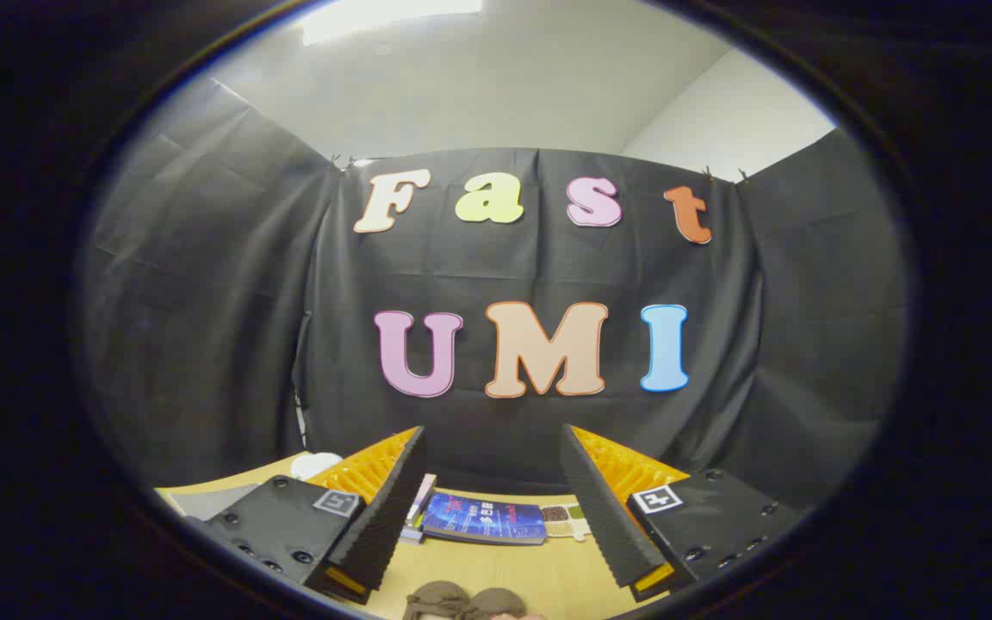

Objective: Open the storage box then place both shoes into the box .Put the left shoe in first, then the right shoe, with the right side of both shoes facing outward in a uniform manner.

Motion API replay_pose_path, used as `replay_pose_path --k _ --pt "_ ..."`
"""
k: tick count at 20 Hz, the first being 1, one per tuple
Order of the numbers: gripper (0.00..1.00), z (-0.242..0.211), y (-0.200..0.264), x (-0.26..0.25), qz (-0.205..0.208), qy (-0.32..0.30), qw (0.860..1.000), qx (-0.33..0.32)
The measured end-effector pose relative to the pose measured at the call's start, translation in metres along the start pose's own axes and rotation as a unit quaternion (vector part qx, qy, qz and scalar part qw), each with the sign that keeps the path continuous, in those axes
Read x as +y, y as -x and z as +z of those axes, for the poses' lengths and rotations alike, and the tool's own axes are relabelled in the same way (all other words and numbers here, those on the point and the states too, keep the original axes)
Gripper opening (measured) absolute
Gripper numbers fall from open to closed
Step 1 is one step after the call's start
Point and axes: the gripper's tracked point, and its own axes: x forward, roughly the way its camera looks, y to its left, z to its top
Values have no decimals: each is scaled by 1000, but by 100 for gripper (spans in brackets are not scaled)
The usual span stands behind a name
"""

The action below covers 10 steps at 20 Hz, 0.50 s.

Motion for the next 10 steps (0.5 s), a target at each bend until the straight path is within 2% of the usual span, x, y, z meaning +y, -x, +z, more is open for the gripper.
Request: replay_pose_path --k 10 --pt "99 -24 -2 32 48 -6 998 29"
